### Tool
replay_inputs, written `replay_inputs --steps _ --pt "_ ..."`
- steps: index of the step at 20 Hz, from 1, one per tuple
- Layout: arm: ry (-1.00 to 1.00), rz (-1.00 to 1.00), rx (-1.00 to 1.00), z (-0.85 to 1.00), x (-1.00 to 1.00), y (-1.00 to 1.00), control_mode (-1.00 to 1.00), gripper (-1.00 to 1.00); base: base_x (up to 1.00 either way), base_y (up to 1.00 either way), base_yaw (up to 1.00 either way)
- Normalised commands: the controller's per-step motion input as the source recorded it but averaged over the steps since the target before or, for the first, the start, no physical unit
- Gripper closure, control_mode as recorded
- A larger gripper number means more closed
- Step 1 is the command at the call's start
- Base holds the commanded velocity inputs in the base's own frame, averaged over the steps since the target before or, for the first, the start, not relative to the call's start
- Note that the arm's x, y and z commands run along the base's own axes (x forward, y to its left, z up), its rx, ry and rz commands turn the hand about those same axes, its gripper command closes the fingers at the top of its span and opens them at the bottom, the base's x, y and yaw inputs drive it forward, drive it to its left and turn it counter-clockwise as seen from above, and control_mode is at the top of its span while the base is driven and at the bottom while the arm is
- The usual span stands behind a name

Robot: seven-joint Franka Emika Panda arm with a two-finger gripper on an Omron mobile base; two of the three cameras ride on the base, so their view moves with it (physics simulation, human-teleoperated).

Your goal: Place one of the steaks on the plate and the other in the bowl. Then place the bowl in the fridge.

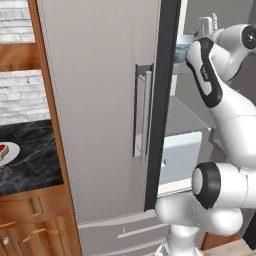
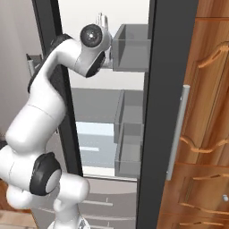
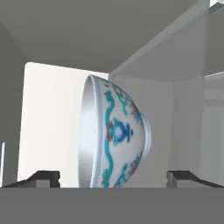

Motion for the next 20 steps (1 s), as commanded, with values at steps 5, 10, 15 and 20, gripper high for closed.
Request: replay_inputs --steps 5,10,15,20 --pt "-0.26 0.00 0.00 -0.07 -1.00 0.54 -1.00 -1.00 0.00 0.00 0.00" --pt "-0.24 0.00 0.00 0.01 -1.00 0.12 -1.00 -1.00 0.00 0.00 0.00" --pt "0.07 0.00 0.00 0.18 -1.00 0.00 -1.00 -1.00 0.00 0.00 0.00" --pt "0.34 0.00 0.00 0.40 -1.00 -0.03 -1.00 -1.00 0.00 0.00 0.00"
